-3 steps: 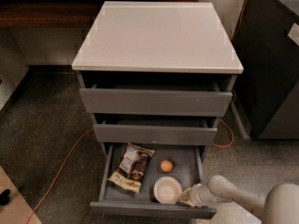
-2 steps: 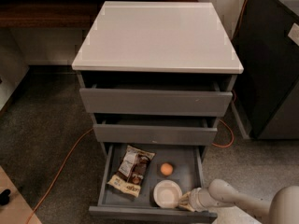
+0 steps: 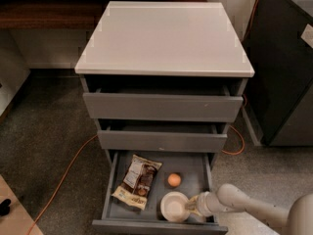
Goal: Pick orange from bottom drawer and place on counter
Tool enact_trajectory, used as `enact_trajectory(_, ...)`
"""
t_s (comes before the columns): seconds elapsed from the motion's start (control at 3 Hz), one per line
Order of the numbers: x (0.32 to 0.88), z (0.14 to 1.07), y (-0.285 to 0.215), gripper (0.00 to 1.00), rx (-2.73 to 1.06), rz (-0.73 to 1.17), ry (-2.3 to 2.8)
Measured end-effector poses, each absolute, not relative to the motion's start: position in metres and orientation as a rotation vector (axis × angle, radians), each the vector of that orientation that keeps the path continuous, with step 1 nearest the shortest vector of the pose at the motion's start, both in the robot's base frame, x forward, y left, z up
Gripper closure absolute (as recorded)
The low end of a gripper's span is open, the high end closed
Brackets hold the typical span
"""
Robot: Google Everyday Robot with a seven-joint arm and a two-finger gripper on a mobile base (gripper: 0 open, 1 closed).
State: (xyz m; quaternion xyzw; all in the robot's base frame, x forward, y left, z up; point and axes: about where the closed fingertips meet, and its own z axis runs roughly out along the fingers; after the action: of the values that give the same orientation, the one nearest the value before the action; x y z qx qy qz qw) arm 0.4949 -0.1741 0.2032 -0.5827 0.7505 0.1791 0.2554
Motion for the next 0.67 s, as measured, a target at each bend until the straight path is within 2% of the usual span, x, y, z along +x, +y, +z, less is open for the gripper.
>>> enact_trajectory(0.67,0.552,0.209,-0.159,1.00,-1.557,0.466,2.031)
